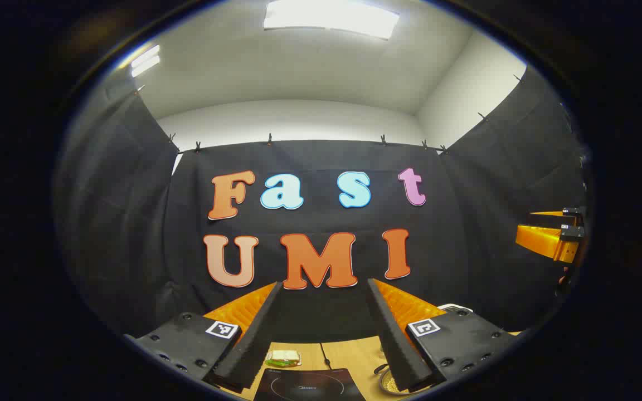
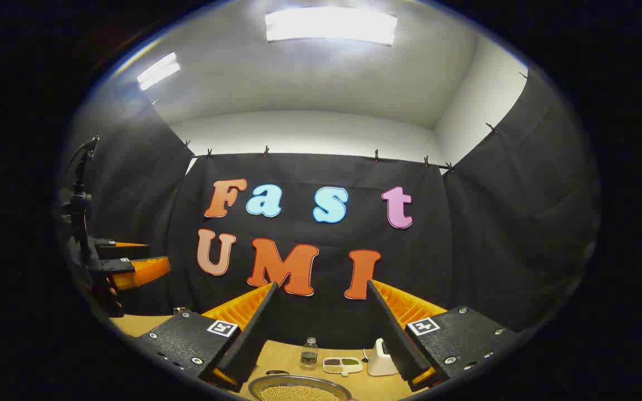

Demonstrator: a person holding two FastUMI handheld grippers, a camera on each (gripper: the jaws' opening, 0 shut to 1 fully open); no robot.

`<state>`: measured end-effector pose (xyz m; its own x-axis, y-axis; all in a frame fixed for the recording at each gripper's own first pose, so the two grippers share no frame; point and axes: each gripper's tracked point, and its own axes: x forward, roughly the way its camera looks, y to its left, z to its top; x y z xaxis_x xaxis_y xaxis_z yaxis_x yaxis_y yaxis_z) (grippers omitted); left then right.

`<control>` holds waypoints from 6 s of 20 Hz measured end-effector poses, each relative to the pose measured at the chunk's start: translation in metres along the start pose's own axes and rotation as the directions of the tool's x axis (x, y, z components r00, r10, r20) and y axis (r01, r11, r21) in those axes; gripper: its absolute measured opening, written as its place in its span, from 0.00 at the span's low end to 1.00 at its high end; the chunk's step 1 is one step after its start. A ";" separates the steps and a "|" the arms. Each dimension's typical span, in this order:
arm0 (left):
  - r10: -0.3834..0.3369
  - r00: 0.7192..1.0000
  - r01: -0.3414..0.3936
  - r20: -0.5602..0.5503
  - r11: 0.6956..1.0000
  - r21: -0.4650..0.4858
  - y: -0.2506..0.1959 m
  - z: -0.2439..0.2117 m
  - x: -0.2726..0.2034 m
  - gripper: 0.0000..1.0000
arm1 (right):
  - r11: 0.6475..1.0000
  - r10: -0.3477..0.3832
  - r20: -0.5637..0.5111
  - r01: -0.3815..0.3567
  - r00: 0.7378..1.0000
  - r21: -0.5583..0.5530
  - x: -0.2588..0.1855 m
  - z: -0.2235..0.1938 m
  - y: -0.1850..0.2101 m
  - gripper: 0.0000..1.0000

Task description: First push the handle of the pot to place it horizontally, then grasp the pot with both hands and set it on the induction cooktop.

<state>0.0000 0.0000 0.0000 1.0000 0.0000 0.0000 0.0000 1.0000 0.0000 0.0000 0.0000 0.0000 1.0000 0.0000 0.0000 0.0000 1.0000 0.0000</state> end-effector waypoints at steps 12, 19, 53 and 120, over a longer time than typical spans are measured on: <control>0.041 0.999 -0.042 -0.011 0.999 -0.024 0.023 0.001 0.002 0.92 | 1.000 0.007 0.005 -0.007 1.000 0.009 0.000 0.003 0.002 0.95; 0.055 0.998 -0.055 0.015 0.998 -0.039 0.029 0.010 0.000 0.95 | 1.000 -0.001 0.001 0.001 1.000 0.012 0.002 0.001 -0.001 0.95; 0.072 0.997 -0.072 0.022 0.997 -0.036 0.027 -0.010 0.003 0.97 | 0.993 0.047 -0.303 -0.013 0.952 0.115 -0.016 -0.154 -0.007 0.80; 0.153 0.984 -0.153 -0.096 0.988 0.009 0.064 -0.088 0.025 0.95 | 0.900 0.067 -0.990 0.422 0.123 0.113 -0.116 -0.506 -0.040 0.00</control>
<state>0.0246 0.0638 -0.0878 0.9836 0.1530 -0.0958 -0.1529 0.9882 0.0088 -0.1156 -0.0395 -0.5062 0.1226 0.0666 -0.9902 0.4218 0.8997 0.1127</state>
